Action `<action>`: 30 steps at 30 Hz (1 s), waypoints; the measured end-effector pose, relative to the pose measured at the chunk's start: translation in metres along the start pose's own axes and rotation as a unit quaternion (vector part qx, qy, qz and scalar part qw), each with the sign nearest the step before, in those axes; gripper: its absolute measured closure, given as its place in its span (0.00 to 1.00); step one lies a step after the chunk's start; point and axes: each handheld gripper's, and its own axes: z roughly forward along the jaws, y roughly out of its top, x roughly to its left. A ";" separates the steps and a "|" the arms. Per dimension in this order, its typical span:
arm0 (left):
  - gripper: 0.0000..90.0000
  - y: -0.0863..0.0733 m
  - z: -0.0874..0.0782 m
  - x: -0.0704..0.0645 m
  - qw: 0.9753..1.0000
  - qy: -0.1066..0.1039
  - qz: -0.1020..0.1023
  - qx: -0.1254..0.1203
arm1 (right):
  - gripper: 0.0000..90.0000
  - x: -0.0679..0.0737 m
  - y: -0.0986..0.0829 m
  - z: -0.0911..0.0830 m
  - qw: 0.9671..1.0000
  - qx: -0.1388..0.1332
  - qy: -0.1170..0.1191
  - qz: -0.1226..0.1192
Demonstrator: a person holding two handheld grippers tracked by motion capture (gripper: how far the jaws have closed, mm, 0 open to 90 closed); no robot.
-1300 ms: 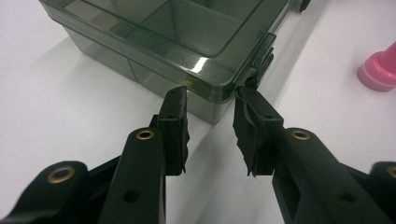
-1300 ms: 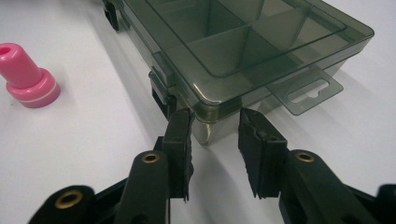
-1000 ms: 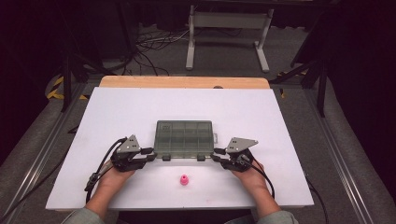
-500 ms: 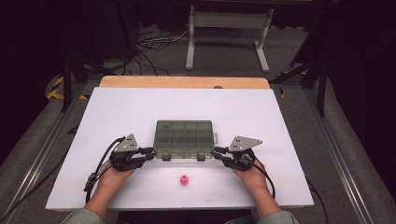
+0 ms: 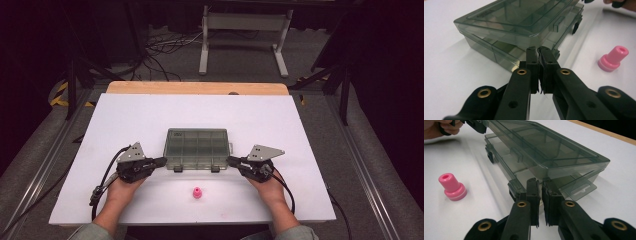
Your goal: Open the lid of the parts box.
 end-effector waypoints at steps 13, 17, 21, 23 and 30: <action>0.97 0.003 0.000 0.002 0.999 0.001 -0.002 -0.043 | 0.92 0.000 0.004 0.002 1.000 -0.002 -0.006 0.001; 0.97 0.006 0.001 0.002 0.999 -0.004 0.001 -0.052 | 0.89 -0.001 0.005 0.000 1.000 0.009 -0.013 -0.003; 0.95 0.008 0.003 0.003 0.998 -0.007 0.001 -0.060 | 0.74 -0.002 0.008 -0.001 0.999 0.047 -0.024 -0.004; 0.95 0.009 0.004 0.003 0.998 -0.008 0.000 -0.063 | 0.68 -0.002 0.009 -0.001 0.998 0.052 -0.029 -0.007; 0.88 0.010 0.003 0.002 0.997 -0.004 -0.005 -0.072 | 0.40 -0.010 0.029 0.000 0.996 0.058 -0.060 -0.030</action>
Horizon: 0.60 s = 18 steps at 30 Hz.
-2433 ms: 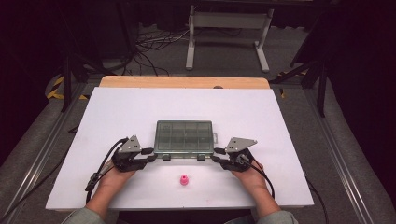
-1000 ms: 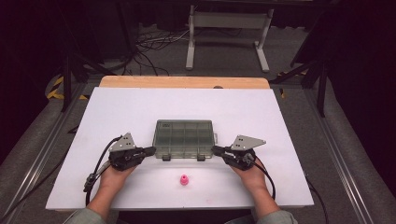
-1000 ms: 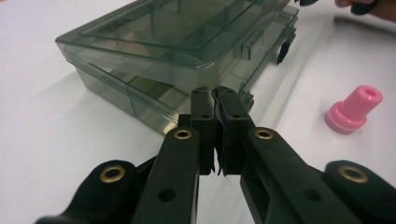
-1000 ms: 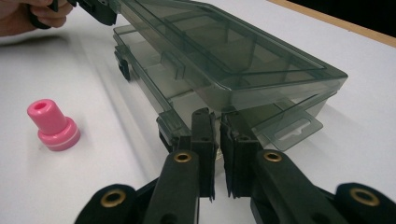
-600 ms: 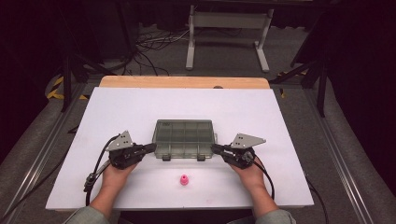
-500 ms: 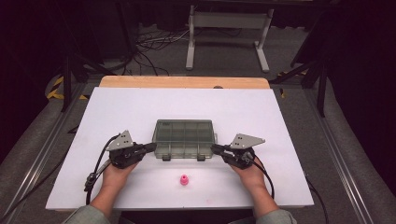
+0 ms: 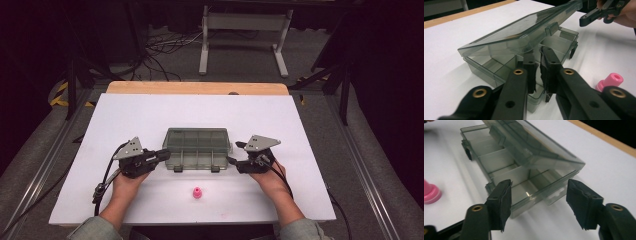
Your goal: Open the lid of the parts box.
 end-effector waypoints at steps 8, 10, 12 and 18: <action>0.80 0.000 0.000 0.000 1.000 -0.001 0.002 0.000 | 0.34 -0.008 0.017 0.010 0.999 0.019 -0.011 -0.023; 0.79 0.000 0.000 0.000 1.000 -0.002 0.002 -0.001 | 0.34 -0.009 0.020 0.012 0.999 0.022 -0.014 -0.028; 0.78 0.000 0.000 0.000 1.000 -0.003 0.003 -0.001 | 0.34 -0.010 0.021 0.013 0.999 0.022 -0.016 -0.029; 0.65 0.001 -0.001 -0.003 1.000 -0.004 0.005 -0.002 | 0.35 -0.014 0.030 0.014 0.999 0.012 -0.014 -0.032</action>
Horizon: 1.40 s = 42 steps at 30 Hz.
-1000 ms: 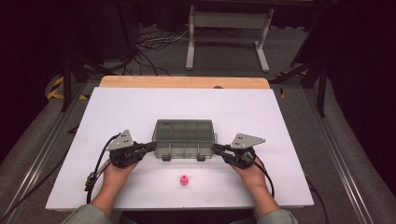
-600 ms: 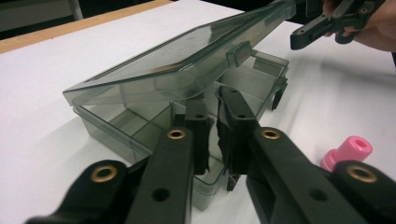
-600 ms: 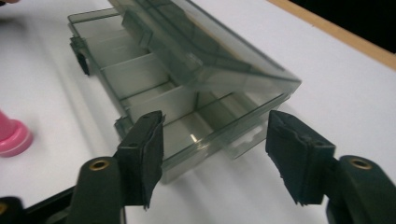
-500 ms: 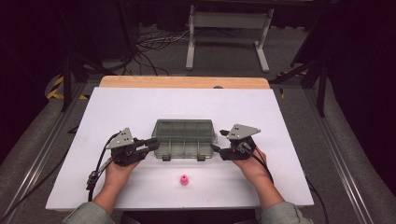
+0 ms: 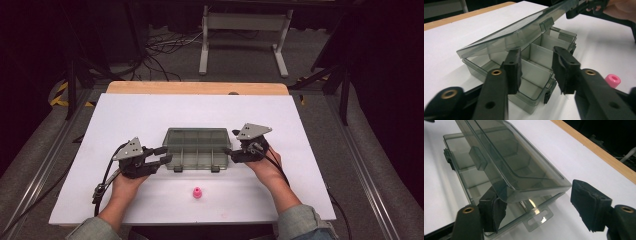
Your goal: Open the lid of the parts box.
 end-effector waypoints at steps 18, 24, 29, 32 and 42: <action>0.47 -0.007 -0.028 -0.012 1.000 0.016 0.014 -0.009 | 0.61 -0.027 0.023 0.003 0.999 -0.016 0.039 0.014; 0.41 -0.008 -0.032 -0.012 1.000 0.023 0.015 -0.014 | 0.66 -0.038 0.032 0.007 0.999 -0.022 0.041 0.015; 0.31 -0.009 -0.031 -0.010 1.000 0.024 0.012 -0.015 | 0.68 -0.043 0.040 0.009 0.999 -0.020 0.037 0.016; 0.26 -0.009 -0.031 -0.010 1.000 0.023 0.013 -0.016 | 0.68 -0.048 0.043 0.011 0.999 -0.020 0.036 0.020; 0.20 -0.008 -0.032 -0.011 0.999 0.018 0.016 -0.027 | 0.70 -0.063 0.047 0.022 0.998 -0.025 0.028 0.042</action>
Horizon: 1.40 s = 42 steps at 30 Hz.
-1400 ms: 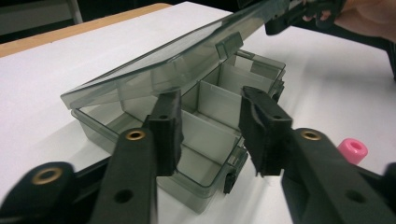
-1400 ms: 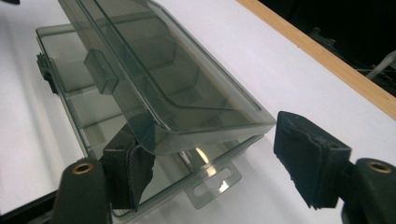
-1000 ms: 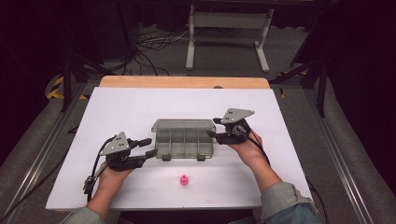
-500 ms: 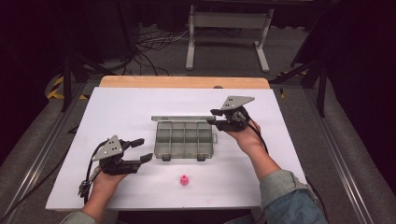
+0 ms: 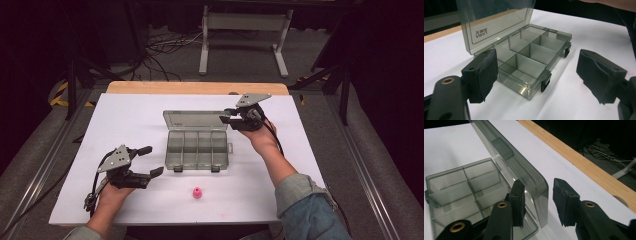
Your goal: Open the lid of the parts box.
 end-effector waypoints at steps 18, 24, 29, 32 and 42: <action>0.03 0.000 -0.003 0.004 0.999 0.035 -0.017 -0.020 | 0.68 -0.017 0.001 0.024 0.999 0.005 -0.021 0.024; 0.02 0.001 -0.004 0.003 0.999 0.041 -0.008 -0.027 | 0.68 -0.021 -0.001 0.033 0.999 0.012 -0.023 0.027; 0.02 0.002 -0.006 0.004 0.999 0.043 -0.002 -0.032 | 0.67 -0.025 -0.002 0.038 0.999 0.012 -0.026 0.036; 0.02 0.001 -0.007 0.004 0.998 0.042 -0.012 -0.035 | 0.65 -0.026 -0.003 0.041 0.999 0.012 -0.029 0.036; 0.01 0.001 -0.009 0.004 0.998 0.052 -0.014 -0.027 | 0.48 -0.030 -0.011 0.055 0.998 0.019 -0.036 0.055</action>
